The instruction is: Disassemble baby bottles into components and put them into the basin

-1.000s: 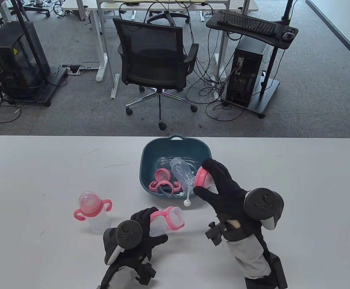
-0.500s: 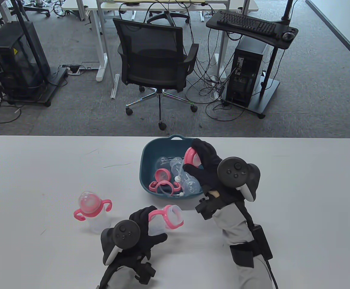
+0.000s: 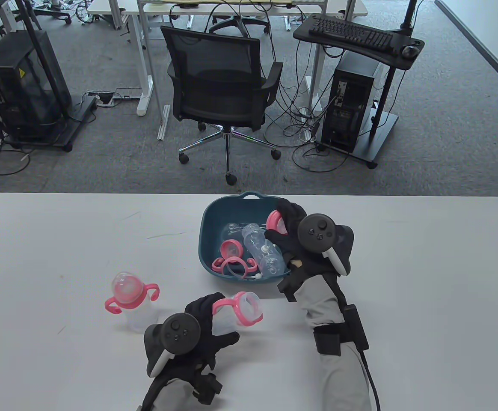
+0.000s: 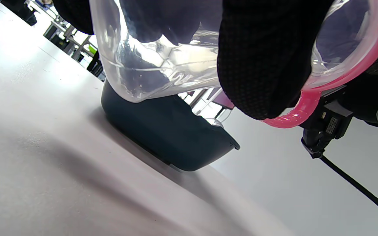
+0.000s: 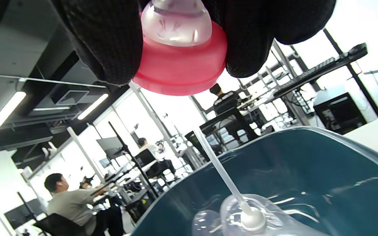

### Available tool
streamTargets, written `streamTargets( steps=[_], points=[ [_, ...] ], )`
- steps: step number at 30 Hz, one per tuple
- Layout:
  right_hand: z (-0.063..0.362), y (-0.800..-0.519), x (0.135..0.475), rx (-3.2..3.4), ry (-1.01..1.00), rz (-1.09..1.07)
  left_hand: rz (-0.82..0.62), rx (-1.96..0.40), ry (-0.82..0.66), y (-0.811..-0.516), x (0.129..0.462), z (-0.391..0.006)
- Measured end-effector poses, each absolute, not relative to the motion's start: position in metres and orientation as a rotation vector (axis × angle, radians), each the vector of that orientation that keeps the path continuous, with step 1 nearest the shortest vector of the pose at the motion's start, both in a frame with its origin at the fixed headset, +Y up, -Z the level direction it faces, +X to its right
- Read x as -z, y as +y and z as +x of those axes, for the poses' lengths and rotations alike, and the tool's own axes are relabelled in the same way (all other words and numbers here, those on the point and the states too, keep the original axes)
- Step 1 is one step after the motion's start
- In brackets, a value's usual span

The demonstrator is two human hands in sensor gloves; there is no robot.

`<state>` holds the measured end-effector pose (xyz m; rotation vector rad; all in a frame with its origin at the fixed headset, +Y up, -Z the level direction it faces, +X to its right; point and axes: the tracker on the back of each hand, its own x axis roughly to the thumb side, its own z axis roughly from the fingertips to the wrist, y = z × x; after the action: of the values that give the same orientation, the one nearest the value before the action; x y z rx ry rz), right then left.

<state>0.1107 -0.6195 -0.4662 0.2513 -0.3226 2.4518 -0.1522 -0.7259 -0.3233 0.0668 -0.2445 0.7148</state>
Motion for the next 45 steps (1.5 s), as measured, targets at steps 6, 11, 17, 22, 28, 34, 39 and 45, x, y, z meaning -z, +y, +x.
streamTargets(
  steps=[6,11,17,22,28,34,39,45],
  points=[
    [0.111,-0.637,0.474,-2.519,-0.281,0.229,0.06,-0.717,-0.24,-0.727,0.323,-0.152],
    [0.108,-0.649,0.48,-2.599,-0.251,0.214,0.059,-0.713,-0.241,-0.727,0.323,-0.152],
    [0.103,-0.666,0.487,-2.687,-0.165,0.199,0.059,-0.712,-0.242,-0.727,0.324,-0.152],
    [0.096,-0.677,0.492,-2.71,-0.11,0.193,0.057,-0.712,-0.241,-0.727,0.324,-0.152],
    [0.094,-0.681,0.495,-2.742,-0.053,0.195,0.056,-0.71,-0.243,-0.727,0.324,-0.152],
    [0.105,-0.67,0.489,-2.68,-0.112,0.219,0.053,-0.709,-0.242,-0.728,0.324,-0.152],
    [0.113,-0.652,0.469,-2.616,-0.189,0.312,0.054,-0.705,-0.244,-0.728,0.324,-0.151],
    [0.116,-0.637,0.431,-2.471,-0.237,0.493,0.05,-0.7,-0.245,-0.729,0.324,-0.15]
  ],
)
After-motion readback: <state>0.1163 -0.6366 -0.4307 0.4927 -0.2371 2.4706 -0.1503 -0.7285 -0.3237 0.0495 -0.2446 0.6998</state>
